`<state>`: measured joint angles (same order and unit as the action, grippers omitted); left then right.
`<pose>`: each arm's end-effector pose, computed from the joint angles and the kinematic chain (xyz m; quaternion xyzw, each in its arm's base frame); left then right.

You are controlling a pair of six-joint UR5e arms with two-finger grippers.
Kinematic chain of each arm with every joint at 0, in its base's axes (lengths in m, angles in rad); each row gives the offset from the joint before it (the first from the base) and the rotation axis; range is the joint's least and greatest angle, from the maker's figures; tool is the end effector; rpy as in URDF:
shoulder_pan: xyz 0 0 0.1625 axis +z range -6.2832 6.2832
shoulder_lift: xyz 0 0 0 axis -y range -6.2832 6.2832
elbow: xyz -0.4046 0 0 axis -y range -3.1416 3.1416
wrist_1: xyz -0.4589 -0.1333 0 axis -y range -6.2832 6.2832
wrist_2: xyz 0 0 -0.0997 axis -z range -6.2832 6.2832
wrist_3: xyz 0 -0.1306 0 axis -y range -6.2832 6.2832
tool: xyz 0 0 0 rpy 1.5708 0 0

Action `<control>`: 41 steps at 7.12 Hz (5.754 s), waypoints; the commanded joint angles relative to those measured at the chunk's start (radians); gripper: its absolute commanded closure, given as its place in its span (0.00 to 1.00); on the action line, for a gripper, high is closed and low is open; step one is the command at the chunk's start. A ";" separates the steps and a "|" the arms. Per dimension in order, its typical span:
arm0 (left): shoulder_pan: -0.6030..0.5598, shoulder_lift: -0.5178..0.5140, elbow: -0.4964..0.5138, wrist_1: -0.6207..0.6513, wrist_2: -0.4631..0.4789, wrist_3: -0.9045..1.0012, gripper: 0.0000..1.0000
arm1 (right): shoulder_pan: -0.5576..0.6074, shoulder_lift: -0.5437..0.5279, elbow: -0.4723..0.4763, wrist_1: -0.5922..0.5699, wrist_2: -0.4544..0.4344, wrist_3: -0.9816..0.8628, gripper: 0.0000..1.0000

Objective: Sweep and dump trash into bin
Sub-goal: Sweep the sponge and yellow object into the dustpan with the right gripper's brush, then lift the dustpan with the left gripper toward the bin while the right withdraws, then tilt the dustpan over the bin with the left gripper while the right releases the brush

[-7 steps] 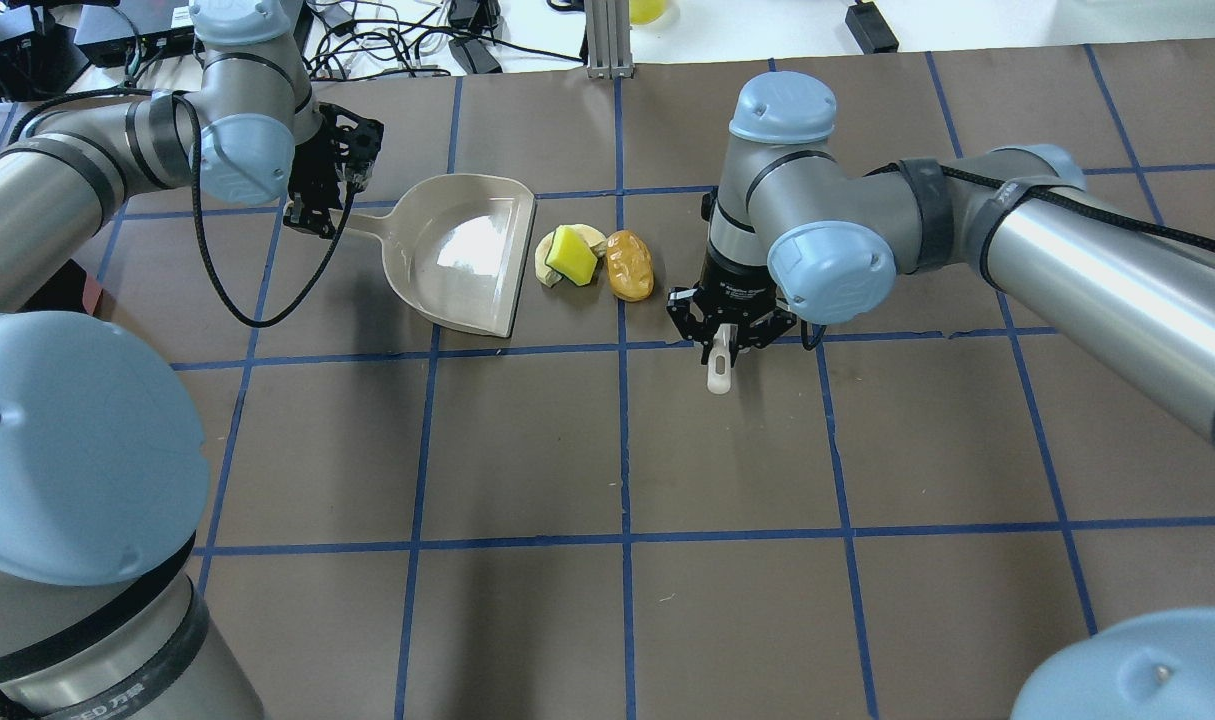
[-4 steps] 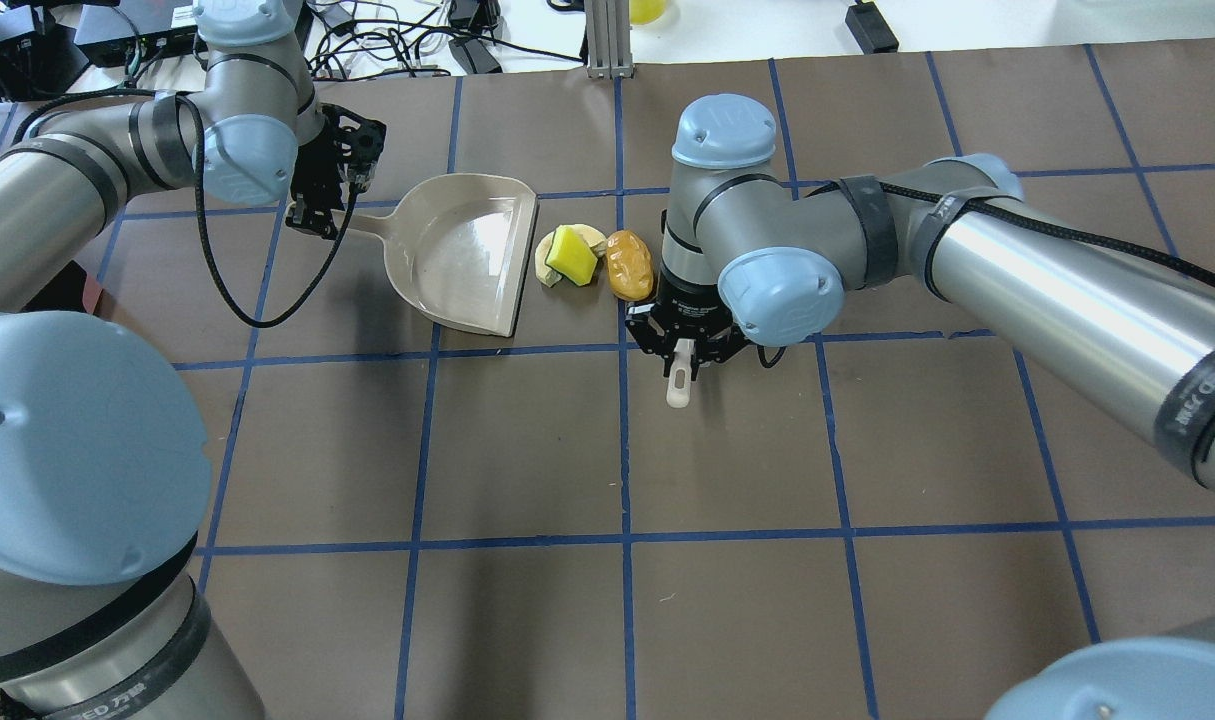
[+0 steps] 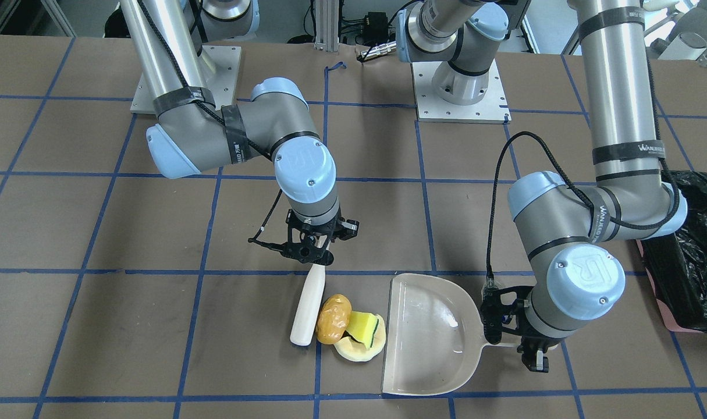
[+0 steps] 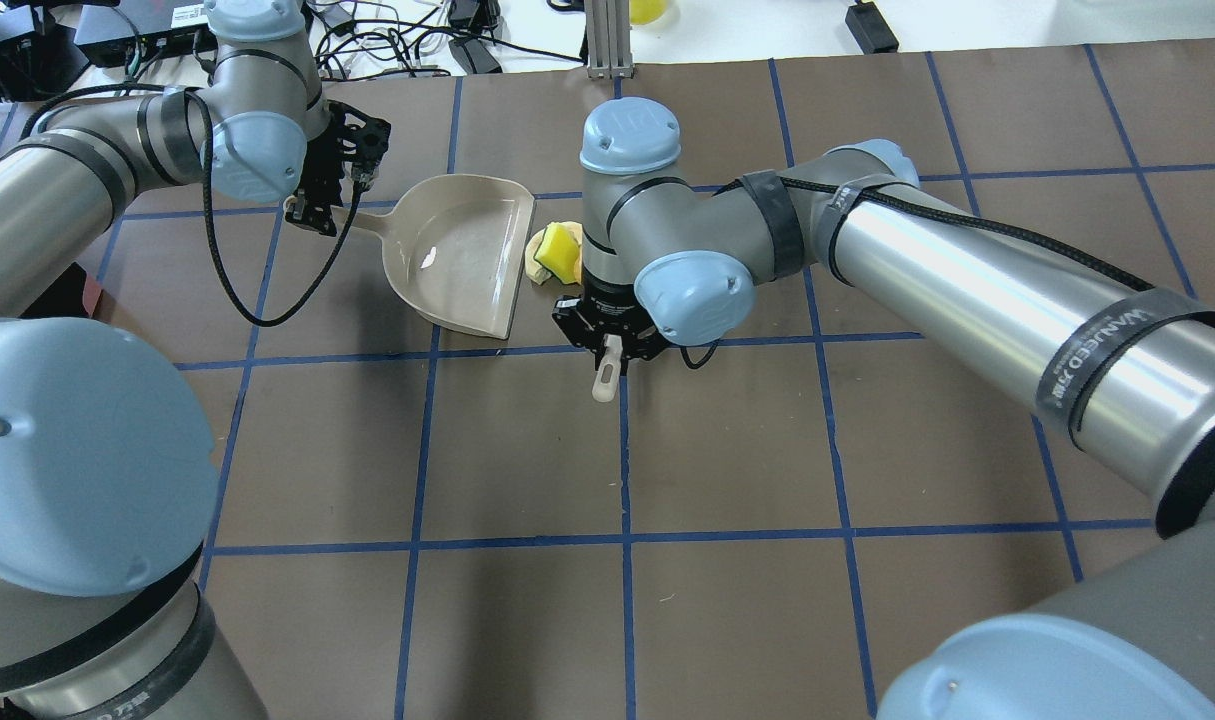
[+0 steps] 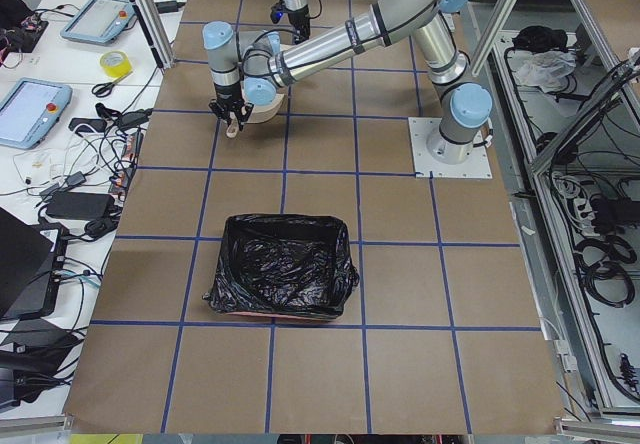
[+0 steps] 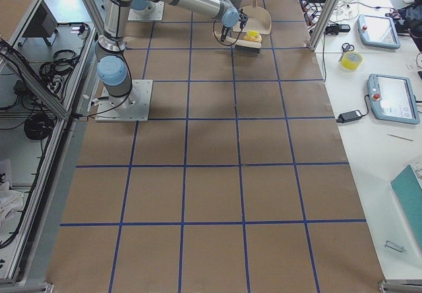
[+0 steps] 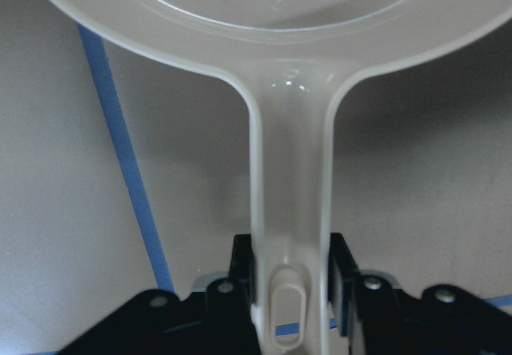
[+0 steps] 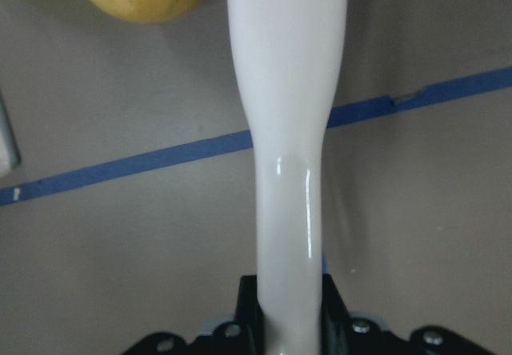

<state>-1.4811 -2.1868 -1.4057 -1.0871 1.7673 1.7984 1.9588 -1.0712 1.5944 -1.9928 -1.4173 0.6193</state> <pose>-0.0401 -0.7573 0.1680 0.7494 0.6547 0.0699 0.0707 0.3982 -0.5691 0.1499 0.1188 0.9887 0.0811 0.0427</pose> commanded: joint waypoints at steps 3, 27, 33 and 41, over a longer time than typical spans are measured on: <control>-0.013 -0.001 0.008 -0.001 0.009 -0.017 0.70 | 0.112 0.106 -0.151 -0.090 0.027 0.135 1.00; 0.577 0.104 0.185 -0.310 -0.301 0.329 0.75 | -0.655 -0.254 0.187 0.085 -0.180 -0.875 1.00; 0.795 0.070 0.358 -0.307 -0.212 0.674 0.78 | -0.736 -0.148 0.185 -0.017 -0.223 -0.926 1.00; 0.864 0.012 0.432 -0.197 -0.138 1.187 0.78 | -0.738 -0.107 0.176 -0.057 -0.223 -0.943 0.32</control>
<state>-0.6117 -2.1754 -0.9731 -1.3217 1.6249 2.9596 1.2211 -1.1791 1.7717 -2.0479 -1.6410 -0.3248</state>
